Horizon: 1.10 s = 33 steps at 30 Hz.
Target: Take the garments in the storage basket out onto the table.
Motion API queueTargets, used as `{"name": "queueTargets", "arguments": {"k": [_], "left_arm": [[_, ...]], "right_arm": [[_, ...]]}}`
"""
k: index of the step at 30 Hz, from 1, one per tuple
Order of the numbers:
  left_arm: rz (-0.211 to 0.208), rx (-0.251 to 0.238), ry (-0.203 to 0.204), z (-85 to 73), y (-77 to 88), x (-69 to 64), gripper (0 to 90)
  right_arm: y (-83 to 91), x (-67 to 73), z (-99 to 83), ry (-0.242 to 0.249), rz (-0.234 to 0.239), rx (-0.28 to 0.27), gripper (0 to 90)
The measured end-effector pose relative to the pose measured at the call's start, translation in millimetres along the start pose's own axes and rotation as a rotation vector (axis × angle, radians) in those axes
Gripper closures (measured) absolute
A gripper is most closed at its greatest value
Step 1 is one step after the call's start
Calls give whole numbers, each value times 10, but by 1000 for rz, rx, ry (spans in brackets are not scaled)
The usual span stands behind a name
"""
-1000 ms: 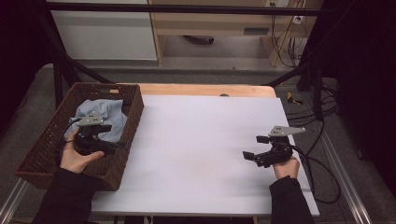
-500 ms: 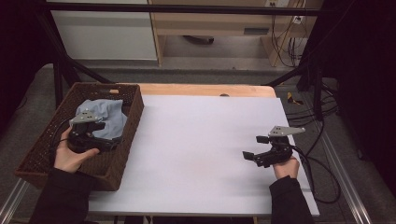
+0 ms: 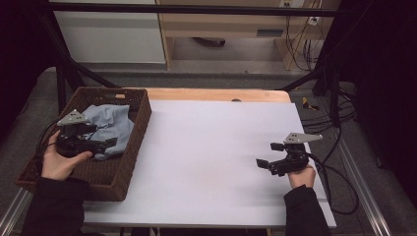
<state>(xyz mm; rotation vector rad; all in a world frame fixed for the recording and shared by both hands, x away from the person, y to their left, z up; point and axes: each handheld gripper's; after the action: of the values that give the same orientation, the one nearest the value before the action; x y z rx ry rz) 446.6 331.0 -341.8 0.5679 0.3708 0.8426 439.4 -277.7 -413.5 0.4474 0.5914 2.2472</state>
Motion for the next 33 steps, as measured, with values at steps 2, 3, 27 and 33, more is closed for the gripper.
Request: {"name": "queueTargets", "arguments": {"k": [2, 3, 27, 33], "left_arm": [[-3, 12, 4, 4, 7, 28, 58], [-1, 16, 10, 9, 13, 43, 58], [105, 130, 76, 267, -227, 483, 60], [154, 166, 80, 247, -375, 575, 89]], "right_arm": [[-16, 3, -7, -2, -6, 10, 46], [-17, 6, -7, 0, -5, 13, 47], [-40, 15, -11, -2, -5, 26, 47], [-38, 13, -11, -5, -5, 22, 47]]}}
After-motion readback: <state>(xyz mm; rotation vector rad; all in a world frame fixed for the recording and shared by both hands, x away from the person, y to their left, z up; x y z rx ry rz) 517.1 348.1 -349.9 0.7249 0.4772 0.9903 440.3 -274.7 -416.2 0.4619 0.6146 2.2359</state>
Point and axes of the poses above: each handheld gripper's, and its own axes: y roughly backward along the jaws, z roughly out of its top, x roughly to its left, and after that the axes turned 7 degrees about -z, right-handed
